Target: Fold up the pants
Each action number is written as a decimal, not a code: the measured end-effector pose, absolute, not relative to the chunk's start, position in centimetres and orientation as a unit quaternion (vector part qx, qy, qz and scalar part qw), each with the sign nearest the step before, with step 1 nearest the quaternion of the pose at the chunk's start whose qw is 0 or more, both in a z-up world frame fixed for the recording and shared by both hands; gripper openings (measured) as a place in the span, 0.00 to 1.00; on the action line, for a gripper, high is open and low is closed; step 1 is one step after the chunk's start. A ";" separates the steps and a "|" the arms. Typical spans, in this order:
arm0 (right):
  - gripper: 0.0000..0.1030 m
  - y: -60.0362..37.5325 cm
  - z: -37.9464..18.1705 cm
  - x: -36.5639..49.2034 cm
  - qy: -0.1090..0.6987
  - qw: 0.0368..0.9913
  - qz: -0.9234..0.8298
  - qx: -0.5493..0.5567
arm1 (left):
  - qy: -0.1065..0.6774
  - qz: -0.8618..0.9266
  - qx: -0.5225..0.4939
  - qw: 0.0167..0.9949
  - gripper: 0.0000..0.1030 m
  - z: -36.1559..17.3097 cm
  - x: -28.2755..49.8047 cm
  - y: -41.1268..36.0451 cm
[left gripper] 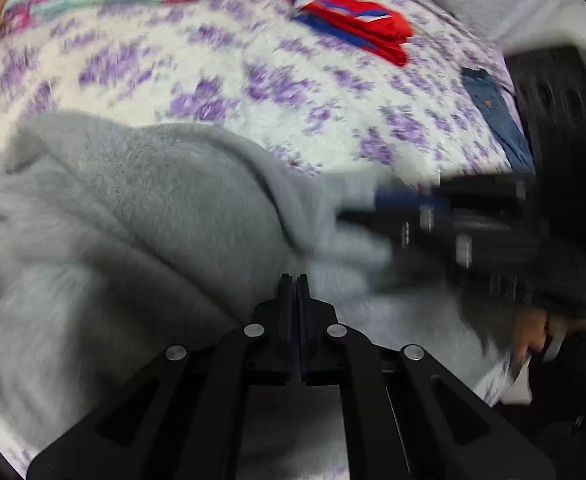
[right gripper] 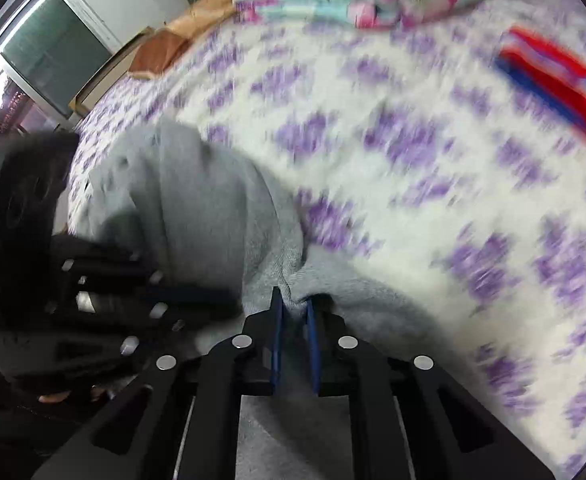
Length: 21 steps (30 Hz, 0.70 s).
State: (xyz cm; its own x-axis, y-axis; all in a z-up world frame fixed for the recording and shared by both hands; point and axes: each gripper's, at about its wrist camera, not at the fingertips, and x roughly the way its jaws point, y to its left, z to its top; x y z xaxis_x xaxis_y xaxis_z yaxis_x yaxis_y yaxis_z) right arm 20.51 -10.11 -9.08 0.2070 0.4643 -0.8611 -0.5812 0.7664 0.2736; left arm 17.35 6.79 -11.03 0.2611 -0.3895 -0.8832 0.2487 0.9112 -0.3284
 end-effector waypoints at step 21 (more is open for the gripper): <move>0.48 -13.4 -6.5 23.1 0.518 0.810 0.254 -0.107 | 0.577 -0.252 -0.084 0.773 0.04 -9.8 22.0 4.6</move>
State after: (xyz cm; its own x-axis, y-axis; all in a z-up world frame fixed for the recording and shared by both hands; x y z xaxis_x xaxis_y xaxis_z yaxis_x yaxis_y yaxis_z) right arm 23.10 -13.41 -6.49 0.3353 0.3010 -0.8928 -0.5218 0.8483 0.0900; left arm 21.95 4.58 -9.83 0.2077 -0.4860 -0.8489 0.2922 0.8590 -0.4204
